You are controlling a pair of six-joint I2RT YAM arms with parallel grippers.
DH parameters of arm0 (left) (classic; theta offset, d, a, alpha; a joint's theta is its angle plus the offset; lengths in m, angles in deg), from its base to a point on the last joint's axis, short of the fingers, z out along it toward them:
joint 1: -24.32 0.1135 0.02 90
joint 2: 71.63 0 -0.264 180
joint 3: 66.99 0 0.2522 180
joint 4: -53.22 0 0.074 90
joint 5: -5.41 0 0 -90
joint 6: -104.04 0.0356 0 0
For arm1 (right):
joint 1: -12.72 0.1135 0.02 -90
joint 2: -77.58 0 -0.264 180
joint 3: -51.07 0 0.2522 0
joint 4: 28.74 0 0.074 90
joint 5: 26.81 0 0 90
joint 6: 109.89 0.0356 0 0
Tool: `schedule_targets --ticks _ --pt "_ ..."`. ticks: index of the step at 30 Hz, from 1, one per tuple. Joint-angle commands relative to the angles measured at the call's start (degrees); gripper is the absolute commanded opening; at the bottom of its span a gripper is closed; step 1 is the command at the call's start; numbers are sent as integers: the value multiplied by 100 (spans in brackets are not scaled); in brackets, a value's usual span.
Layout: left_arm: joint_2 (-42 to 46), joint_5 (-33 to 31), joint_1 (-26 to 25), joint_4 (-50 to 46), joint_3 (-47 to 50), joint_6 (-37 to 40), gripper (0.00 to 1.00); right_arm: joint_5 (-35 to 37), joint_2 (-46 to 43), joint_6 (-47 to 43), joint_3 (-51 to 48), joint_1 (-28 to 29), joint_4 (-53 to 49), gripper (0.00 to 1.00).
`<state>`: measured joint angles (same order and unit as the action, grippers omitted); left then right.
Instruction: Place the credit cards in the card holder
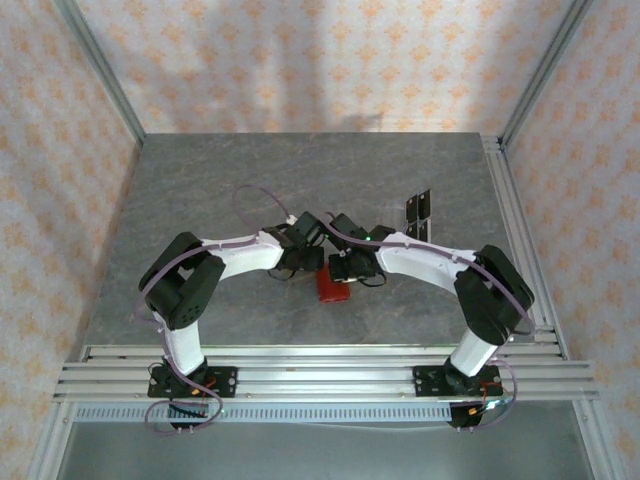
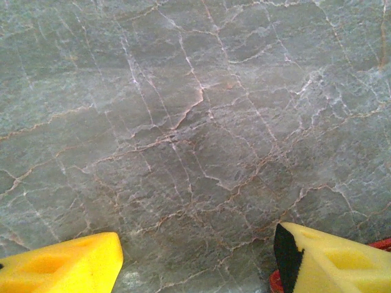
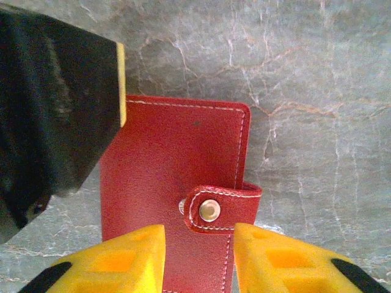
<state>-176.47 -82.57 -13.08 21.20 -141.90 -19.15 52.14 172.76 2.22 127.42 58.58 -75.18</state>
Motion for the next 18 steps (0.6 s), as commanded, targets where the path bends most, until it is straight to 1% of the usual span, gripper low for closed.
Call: schedule_targets --ticks 1,10,18 --pt "-387 567 41 13 221 -181 70 382 -168 87 -100 79 105 36" --pt "-423 597 60 33 210 -172 69 439 183 -54 55 124 19 34" --pt "-406 582 59 -2 182 -135 68 527 397 -170 224 124 -69 25"
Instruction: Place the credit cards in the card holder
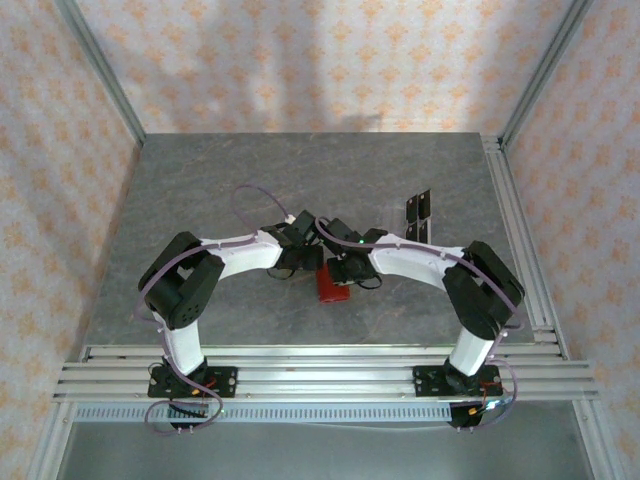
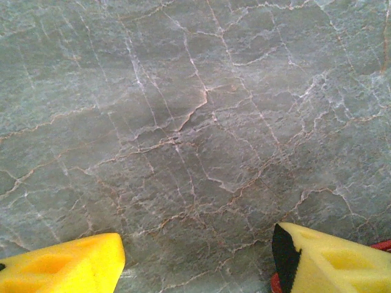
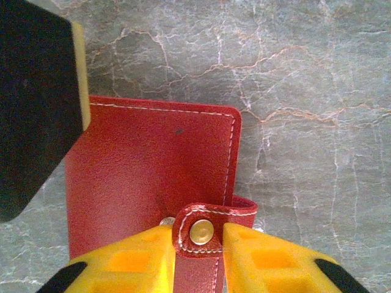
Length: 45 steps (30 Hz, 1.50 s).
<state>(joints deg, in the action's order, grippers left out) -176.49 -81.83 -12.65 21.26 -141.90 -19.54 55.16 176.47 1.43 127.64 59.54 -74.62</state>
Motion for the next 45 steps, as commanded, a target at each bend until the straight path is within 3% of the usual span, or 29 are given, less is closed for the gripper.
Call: schedule_targets --ticks 1,22,31,45 --pt "-398 506 14 -9 186 -96 68 229 25 -92 221 26 -128 25" --pt "-395 517 14 31 225 -78 67 290 188 -227 342 28 -359 24" --pt "-390 506 14 28 226 -72 66 329 135 -240 388 28 -413 1" --pt "-412 508 14 53 239 -69 66 -186 -61 -14 364 28 -43 0"
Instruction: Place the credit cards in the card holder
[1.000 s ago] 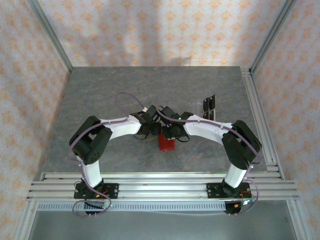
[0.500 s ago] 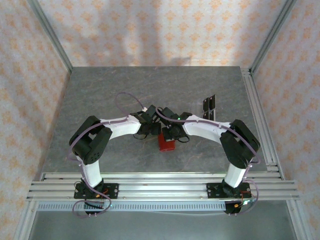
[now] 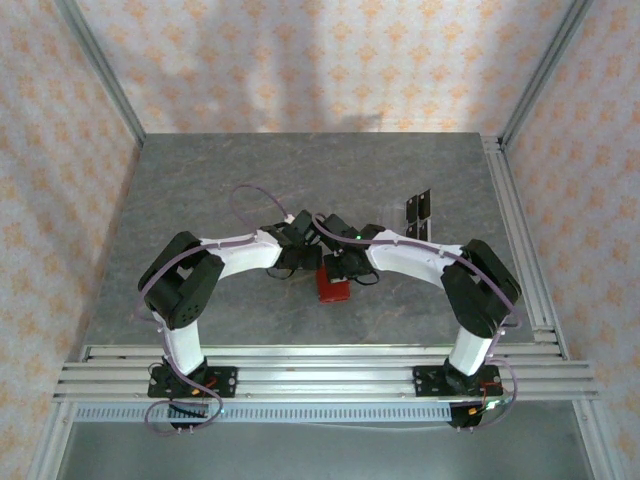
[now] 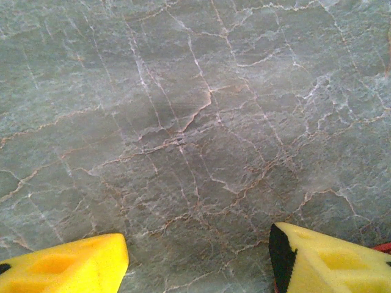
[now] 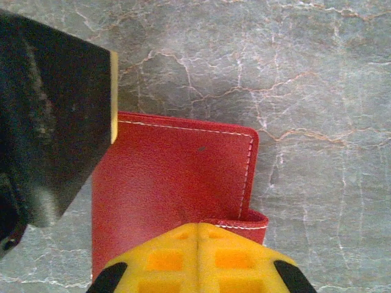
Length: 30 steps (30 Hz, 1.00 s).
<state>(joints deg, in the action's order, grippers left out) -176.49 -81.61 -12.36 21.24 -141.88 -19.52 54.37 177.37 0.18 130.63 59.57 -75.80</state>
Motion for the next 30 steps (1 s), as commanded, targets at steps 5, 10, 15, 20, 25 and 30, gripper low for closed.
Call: schedule_targets --ticks 5,10,15,20,25,30 --pt "-410 489 -14 63 256 -63 65 -211 -26 183 -13 26 256 0" --pt "-409 486 -14 65 267 -63 65 -258 40 277 -113 25 452 0" --pt "-393 484 -14 55 267 -54 65 -277 129 320 -189 25 508 0" --pt "-404 484 -14 38 258 -54 65 -252 145 324 -326 23 535 0" --pt "-412 484 -14 33 250 -55 65 -252 183 348 -440 13 593 0" --pt "-400 475 -14 -1 233 -45 65 -261 134 390 -637 13 636 0"
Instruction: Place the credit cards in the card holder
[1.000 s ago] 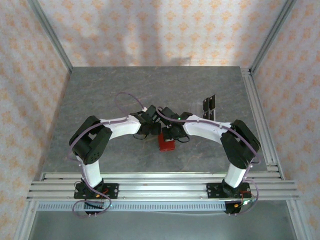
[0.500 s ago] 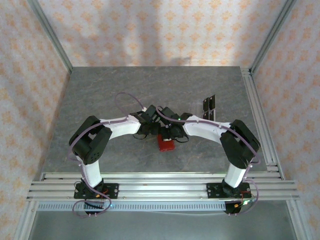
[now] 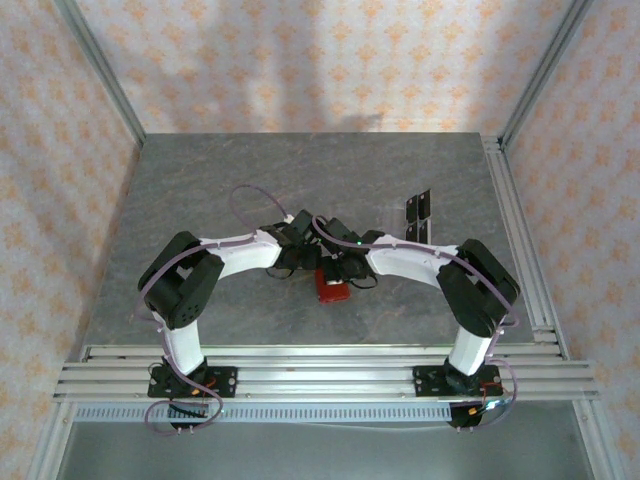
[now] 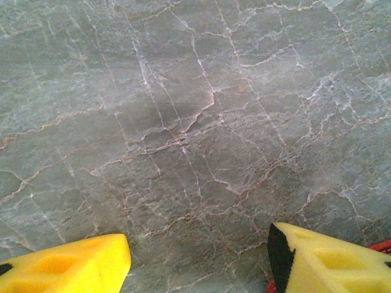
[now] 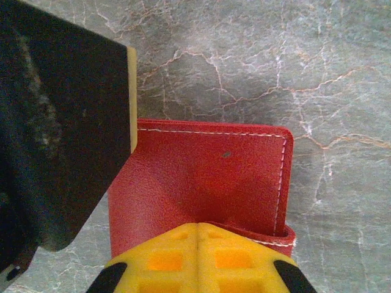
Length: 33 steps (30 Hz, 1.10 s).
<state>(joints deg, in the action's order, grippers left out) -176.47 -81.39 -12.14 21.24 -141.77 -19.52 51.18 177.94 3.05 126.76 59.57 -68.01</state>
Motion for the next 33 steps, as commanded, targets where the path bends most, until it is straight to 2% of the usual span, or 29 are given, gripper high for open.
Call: schedule_targets --ticks 1,12,18,25,33 --pt "-398 453 -36 -4 217 -46 65 58 45 133 -314 17 -123 0" --pt "-423 433 -36 -37 186 -54 65 215 -399 719 -1538 12 700 0" --pt "-424 437 -40 -41 186 -54 64 344 -386 929 -1891 -38 999 0" --pt "-423 447 -38 -46 203 -55 63 -235 43 1271 -2383 -401 1758 0" --pt "-406 421 -38 -78 210 -36 63 -426 77 1462 -2689 -502 2008 0"
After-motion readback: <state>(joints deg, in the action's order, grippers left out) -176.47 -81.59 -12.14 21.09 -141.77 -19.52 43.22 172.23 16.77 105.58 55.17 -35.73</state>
